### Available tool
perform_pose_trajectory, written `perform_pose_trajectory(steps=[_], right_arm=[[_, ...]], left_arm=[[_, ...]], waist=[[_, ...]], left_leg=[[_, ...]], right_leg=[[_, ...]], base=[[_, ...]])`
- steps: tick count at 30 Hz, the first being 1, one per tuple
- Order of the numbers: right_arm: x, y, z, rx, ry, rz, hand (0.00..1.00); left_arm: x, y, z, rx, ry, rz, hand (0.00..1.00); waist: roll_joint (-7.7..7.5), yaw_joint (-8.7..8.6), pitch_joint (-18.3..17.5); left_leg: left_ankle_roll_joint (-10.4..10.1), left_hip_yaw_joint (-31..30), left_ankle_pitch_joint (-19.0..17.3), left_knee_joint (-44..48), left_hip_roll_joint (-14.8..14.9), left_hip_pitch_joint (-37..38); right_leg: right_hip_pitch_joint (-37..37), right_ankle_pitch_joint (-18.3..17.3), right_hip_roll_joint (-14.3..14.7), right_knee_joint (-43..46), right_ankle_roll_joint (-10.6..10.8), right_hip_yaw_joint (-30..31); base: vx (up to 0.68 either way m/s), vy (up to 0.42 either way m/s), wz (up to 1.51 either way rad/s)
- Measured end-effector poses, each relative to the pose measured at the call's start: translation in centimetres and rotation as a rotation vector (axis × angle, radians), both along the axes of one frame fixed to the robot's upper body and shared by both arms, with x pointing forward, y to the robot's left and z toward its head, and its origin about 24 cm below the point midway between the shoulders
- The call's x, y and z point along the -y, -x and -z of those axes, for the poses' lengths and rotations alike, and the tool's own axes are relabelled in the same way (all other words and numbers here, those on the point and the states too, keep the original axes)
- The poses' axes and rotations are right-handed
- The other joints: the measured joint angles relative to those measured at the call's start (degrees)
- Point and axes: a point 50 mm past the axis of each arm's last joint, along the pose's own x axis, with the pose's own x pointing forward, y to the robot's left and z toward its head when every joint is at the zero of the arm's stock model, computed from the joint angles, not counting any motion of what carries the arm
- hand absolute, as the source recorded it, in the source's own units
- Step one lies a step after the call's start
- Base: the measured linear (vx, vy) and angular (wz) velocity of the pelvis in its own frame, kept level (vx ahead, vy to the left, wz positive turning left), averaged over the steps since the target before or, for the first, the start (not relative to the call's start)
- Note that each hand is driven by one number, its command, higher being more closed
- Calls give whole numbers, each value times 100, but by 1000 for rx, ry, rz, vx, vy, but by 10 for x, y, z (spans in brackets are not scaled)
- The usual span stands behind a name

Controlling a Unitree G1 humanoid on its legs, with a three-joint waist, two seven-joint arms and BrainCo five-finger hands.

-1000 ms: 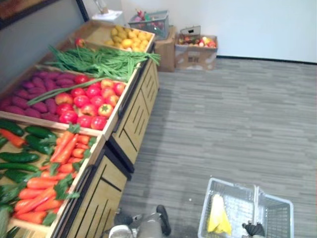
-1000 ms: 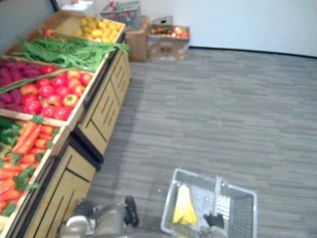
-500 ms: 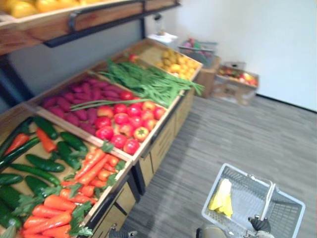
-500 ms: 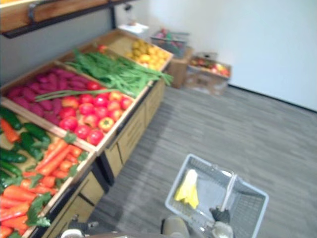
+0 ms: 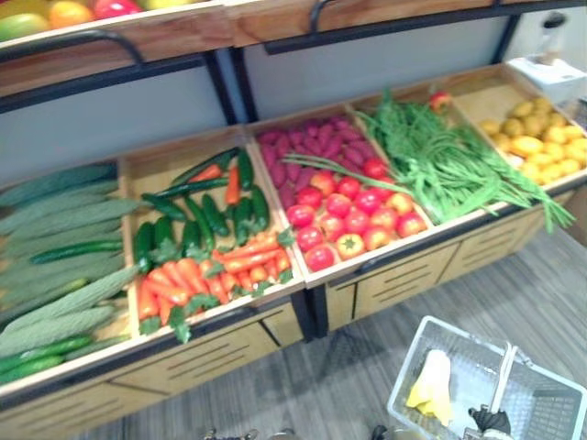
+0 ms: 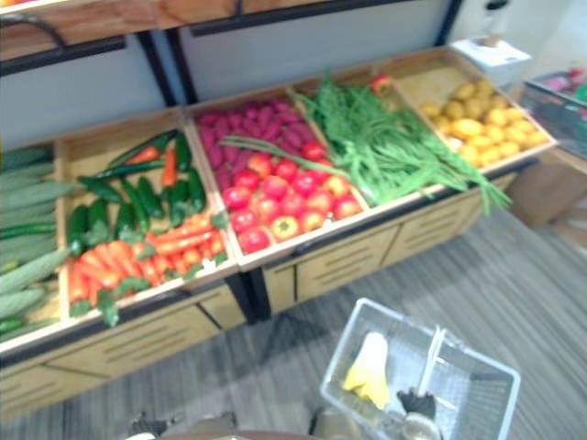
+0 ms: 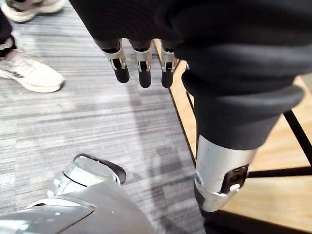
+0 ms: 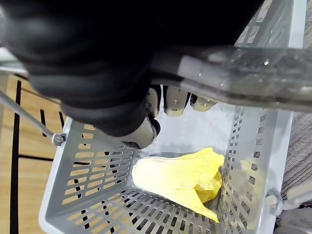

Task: Pick vegetable in the basket

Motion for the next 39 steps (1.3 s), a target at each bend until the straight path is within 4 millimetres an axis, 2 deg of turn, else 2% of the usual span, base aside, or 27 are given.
perform_pose_trajectory(steps=[1,3,4,5,8,10,13,16,20,24,26,30,35,39], right_arm=[[0,2,0,-5,1,3,100],[0,3,1,-9,5,13,100],[0,4,1,-10,4,18,100],[0,4,2,-13,-1,24,100],[-9,5,5,-14,-35,18,100],[-6,6,5,-13,-42,43,100],[-6,8,7,-28,-49,49,100],[-10,7,9,-33,-63,44,100],[-19,1,11,-49,-72,-16,100],[-28,-8,9,-29,-45,-123,100],[-30,-9,9,-20,-38,-142,100],[-32,-9,9,-23,-25,-148,100],[-32,-3,12,-52,-21,-142,100],[-32,-2,13,-58,-21,-138,100]], left_arm=[[-2,-1,0,2,-4,2,0],[-3,1,-1,-3,-9,4,0],[-3,1,0,-4,-9,4,0],[-5,3,-1,-10,-14,4,0],[-7,13,1,-43,-19,11,0],[-8,14,1,-59,-23,41,0],[-10,14,2,-78,-29,80,0],[-16,10,0,-73,-50,98,0],[-29,-18,-12,18,-145,116,0],[-53,-66,-53,246,-427,151,0],[-61,-73,-65,297,-523,143,0],[-64,-71,-71,312,-631,71,0],[-62,-49,-72,308,-660,-114,0],[-69,-40,-85,373,-674,-307,0]], waist=[[-8,-22,11],[-8,-71,14],[-14,-98,17],[-101,-93,69],[-193,-100,49],[-206,-105,42],[-218,-109,41],[-301,-115,40],[-449,-120,73],[-516,-122,107],[-512,-123,109],[-511,-113,109],[-478,-115,38],[-457,-112,5]], left_leg=[[97,1159,40,101,250,75],[134,2269,45,104,464,276],[55,2442,58,-14,435,320],[-21,2309,160,-176,251,326],[45,2212,317,-612,-59,354],[125,2202,500,-987,-250,426],[232,2193,641,-1260,-420,521],[277,2200,674,-1453,-582,634],[291,2195,683,-1531,-682,652],[293,2076,684,-1533,-713,653],[293,2076,684,-1533,-707,656],[293,2062,684,-1552,-651,687],[289,2063,685,-1684,-630,840],[290,2057,686,-1743,-644,924]], right_leg=[[113,-11,-125,8,-18,-261],[264,-26,-296,1,-13,-599],[310,-61,-379,-2,44,-722],[342,-96,-488,-4,140,-726],[414,70,-596,-367,295,-690],[441,268,-629,-643,342,-689],[496,477,-634,-864,403,-664],[606,613,-625,-1108,435,-458],[629,780,-622,-1383,433,-202],[688,874,-602,-1588,426,-89],[695,875,-584,-1631,428,-68],[745,901,-501,-1730,468,-50],[878,967,-427,-1918,501,-4],[986,984,-422,-1988,497,-8]], base=[[6,-83,128],[-33,26,106],[-88,117,103],[-79,102,66],[-91,156,27],[6,157,10],[45,99,3],[85,134,-2],[60,93,-11],[50,43,-7],[20,5,-6],[6,-25,-5],[8,-9,-7],[21,4,0]])
